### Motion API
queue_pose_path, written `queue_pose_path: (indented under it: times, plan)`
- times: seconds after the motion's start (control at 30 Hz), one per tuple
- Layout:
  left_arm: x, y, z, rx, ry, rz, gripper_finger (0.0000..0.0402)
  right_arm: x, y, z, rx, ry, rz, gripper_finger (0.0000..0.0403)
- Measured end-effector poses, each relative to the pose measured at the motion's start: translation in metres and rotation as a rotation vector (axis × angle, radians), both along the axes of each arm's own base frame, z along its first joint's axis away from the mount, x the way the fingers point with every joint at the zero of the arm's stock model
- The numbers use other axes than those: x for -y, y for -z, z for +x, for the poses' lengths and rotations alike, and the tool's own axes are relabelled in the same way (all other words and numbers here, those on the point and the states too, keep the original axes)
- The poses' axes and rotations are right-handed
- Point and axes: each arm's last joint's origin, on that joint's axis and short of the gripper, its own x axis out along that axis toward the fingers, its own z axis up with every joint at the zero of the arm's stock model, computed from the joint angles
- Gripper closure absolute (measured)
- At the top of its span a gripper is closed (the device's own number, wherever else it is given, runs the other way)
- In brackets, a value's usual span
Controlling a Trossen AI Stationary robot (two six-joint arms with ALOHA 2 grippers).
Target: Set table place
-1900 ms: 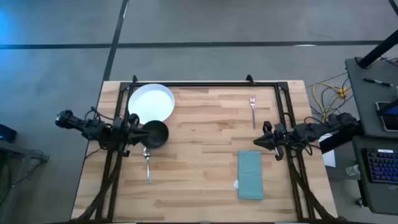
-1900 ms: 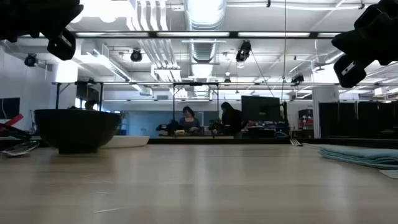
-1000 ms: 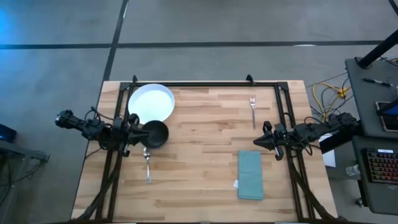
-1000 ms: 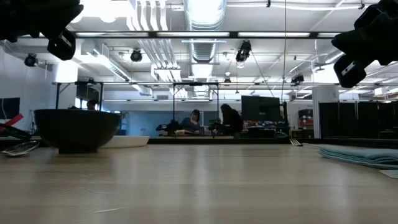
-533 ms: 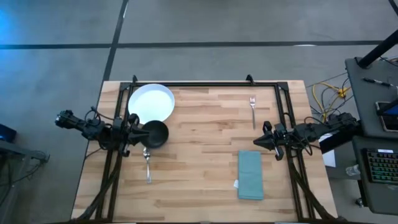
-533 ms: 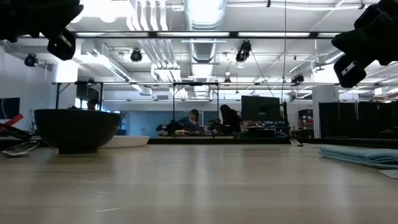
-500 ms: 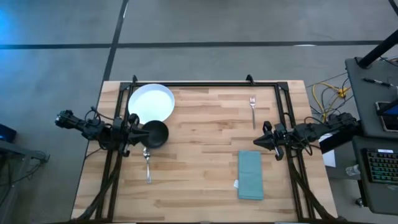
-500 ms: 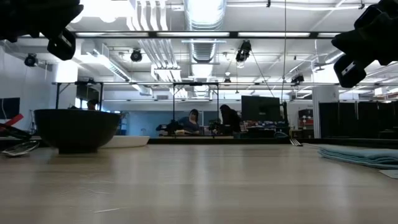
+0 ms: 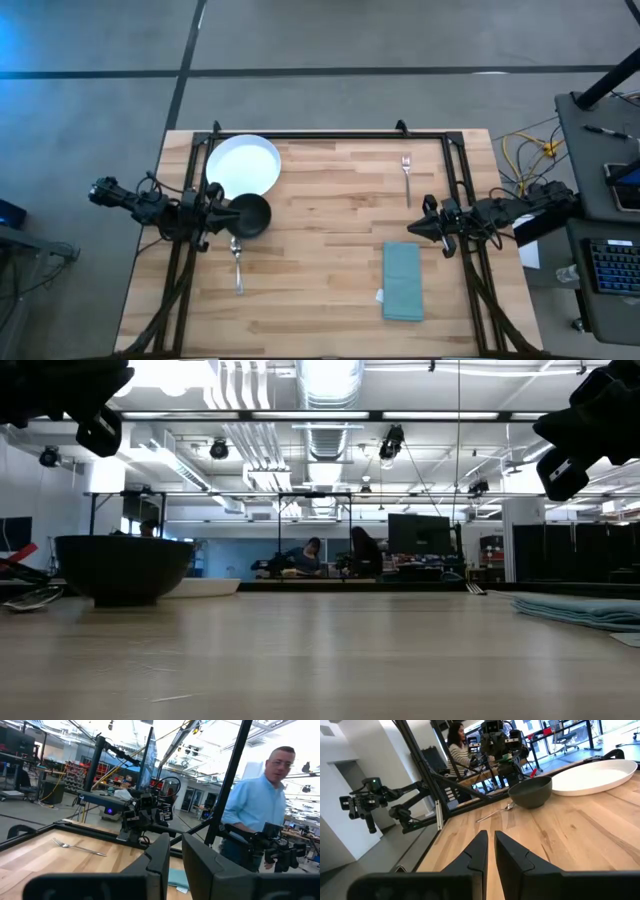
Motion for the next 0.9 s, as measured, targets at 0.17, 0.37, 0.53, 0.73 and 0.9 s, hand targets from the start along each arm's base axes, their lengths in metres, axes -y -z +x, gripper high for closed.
queue_pose_path:
  times: [0.17, 0.37, 0.53, 0.73, 0.9]
  plan:
    - [0.0, 0.0, 0.0, 0.0, 0.0, 0.0, 0.0365, 0.0, 0.0, 0.0, 0.0, 0.0, 0.0, 0.0376]
    - [0.0, 0.0, 0.0, 0.0, 0.0, 0.0, 0.0365, 0.0, 0.0, 0.0, 0.0, 0.0, 0.0, 0.0376]
    - [0.0, 0.0, 0.0, 0.0, 0.0, 0.0, 0.0365, 0.0, 0.0, 0.0, 0.0, 0.0, 0.0, 0.0376]
    - [0.0, 0.0, 0.0, 0.0, 0.0, 0.0, 0.0365, 0.0, -0.009, -0.001, 0.086, -0.001, 0.068, 0.0376]
    - [0.0, 0.0, 0.0, 0.0, 0.0, 0.0, 0.0365, 0.002, -0.033, -0.005, 0.334, 0.0, 0.118, 0.0376]
